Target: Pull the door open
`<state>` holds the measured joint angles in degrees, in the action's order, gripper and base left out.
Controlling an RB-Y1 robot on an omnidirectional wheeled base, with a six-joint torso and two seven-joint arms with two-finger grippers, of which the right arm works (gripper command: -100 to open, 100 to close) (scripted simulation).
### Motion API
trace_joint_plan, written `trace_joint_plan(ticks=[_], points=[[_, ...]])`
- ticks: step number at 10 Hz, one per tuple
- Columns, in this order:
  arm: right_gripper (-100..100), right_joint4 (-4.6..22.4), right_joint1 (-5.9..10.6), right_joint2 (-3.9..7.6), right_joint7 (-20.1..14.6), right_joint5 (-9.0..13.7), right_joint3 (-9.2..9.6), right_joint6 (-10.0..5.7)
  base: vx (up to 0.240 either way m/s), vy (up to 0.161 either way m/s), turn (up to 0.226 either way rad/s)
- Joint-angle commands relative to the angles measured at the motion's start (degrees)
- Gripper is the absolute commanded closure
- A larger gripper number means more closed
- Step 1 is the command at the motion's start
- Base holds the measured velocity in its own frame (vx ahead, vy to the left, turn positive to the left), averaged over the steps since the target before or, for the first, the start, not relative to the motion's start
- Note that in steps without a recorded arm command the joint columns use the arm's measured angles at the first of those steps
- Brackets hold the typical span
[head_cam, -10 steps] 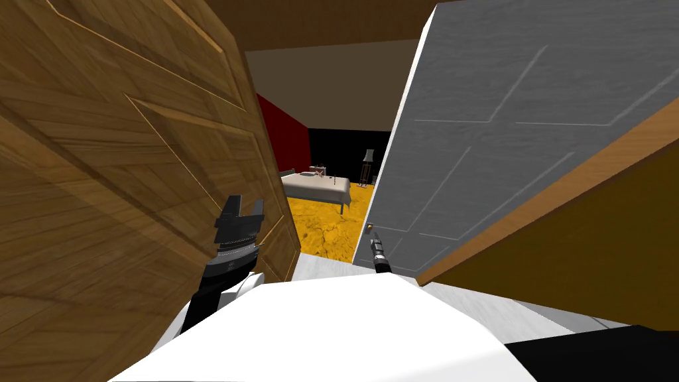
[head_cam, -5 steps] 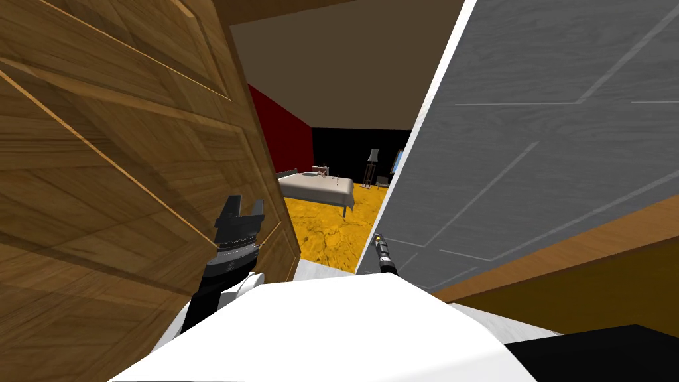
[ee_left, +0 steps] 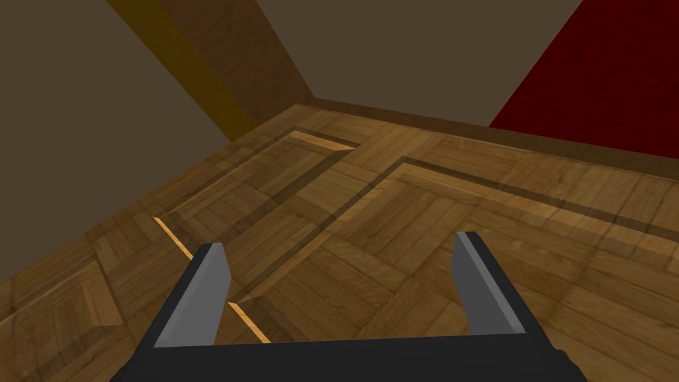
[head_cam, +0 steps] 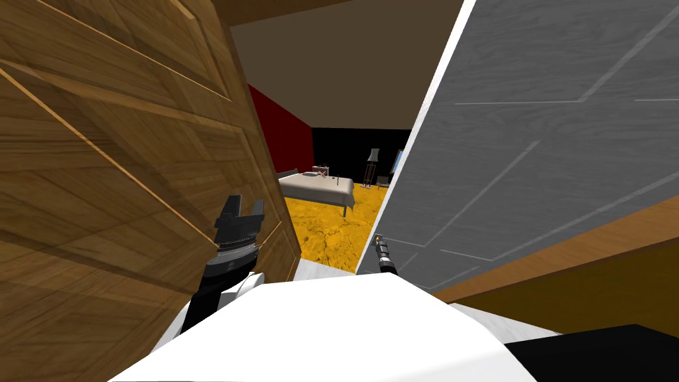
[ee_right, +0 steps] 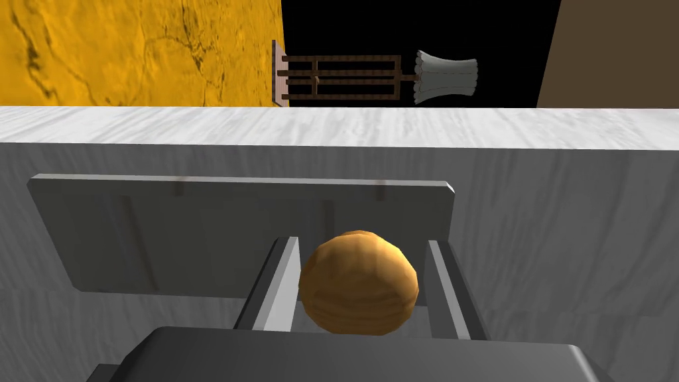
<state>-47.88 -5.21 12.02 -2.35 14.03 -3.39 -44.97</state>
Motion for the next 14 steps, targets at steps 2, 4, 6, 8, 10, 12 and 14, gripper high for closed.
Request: trace_joint_plan(ticks=[2,4,6,8,10,12,14], points=[[100,-0.1,0.1,0.11,0.0,0.1,-0.11,-0.05,0.0,0.0,0.0],[100,-0.1,-0.5,0.94,-1.2,-0.3,0.85,-0.5,-0.149,-0.043,0.128],[100,-0.1,-1.0,1.92,-2.4,-0.6,1.72,-1.01,-0.177,-0.012,0.104],[100,-0.2,-1.55,3.0,-3.8,-1.0,2.68,-1.59,-0.189,-0.004,0.108],[100,-0.3,-2.08,4.03,-5.1,-1.3,3.6,-2.13,-0.231,-0.009,0.112],[100,-0.4,-2.62,5.09,-6.4,-1.7,4.54,-2.69,-0.212,-0.031,0.118],[100,-0.6,-3.52,5.37,-6.9,-1.9,5.28,-3.14,-0.109,-0.002,0.063]])
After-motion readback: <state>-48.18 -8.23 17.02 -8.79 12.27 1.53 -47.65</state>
